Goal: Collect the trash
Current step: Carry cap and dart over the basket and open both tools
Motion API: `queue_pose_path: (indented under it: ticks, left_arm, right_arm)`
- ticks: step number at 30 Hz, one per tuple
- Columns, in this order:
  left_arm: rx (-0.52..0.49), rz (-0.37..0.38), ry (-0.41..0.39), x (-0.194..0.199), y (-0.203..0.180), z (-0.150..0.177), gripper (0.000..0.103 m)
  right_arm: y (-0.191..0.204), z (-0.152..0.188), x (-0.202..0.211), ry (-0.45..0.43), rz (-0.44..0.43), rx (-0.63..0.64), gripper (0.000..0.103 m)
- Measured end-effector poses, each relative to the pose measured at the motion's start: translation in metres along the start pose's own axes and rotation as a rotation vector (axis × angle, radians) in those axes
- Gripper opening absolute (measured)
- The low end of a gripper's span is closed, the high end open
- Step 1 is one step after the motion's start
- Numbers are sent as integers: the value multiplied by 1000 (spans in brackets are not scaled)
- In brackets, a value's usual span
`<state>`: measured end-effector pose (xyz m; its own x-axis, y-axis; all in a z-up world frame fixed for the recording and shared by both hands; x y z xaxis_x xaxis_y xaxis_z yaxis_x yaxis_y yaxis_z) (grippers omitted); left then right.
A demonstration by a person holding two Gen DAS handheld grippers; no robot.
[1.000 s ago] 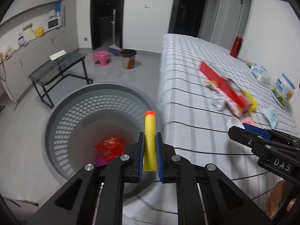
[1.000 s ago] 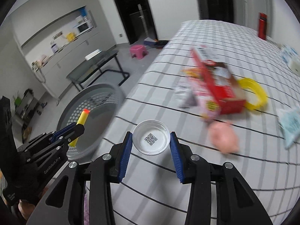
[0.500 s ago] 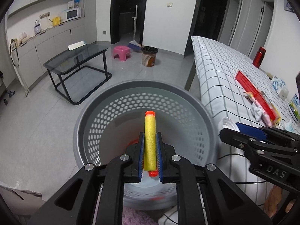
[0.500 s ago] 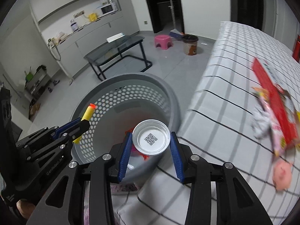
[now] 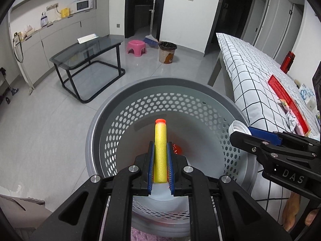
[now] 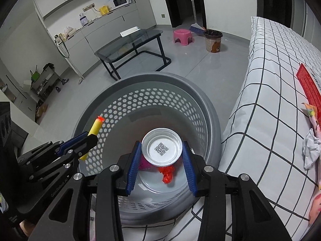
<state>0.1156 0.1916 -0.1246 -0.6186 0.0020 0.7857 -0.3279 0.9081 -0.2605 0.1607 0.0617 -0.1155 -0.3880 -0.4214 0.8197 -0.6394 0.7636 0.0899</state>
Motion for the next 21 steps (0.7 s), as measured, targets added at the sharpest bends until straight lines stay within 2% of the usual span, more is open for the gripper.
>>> queue_pose_path:
  ticks: [14,15,18,20,21]
  left_arm:
    - [25,3,14,-4,5,0,13]
    - [28,0,13,-4,5,0,13]
    - [34,-9,13,-3,7,0,13]
    - [39,-11,15,-3,9,0,16]
    - [41,-14,15,-3,9,0,23]
  right_arm:
    - [-1,0,-4,3,4,5,40]
    - [0,0,-4,3,3,3,42]
    - [-1,1,0,-12,3,-3,64]
    - [-1,0,3,-26,12,-1,65]
    - [-1,1,2,-23,12,-1,65]
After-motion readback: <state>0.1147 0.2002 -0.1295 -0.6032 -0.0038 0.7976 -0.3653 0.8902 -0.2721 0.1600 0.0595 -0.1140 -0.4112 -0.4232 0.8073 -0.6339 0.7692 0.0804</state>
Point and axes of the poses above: each gripper's, at about its wrist camera, not at the fingertips, and x roughly against the way its jaws point, y to its left, z to its underside, the point moved 6 cm from there along -x, roughly the way its jaws point, and after that the axes turned 15 degrees about x, right-handed, at the moved point
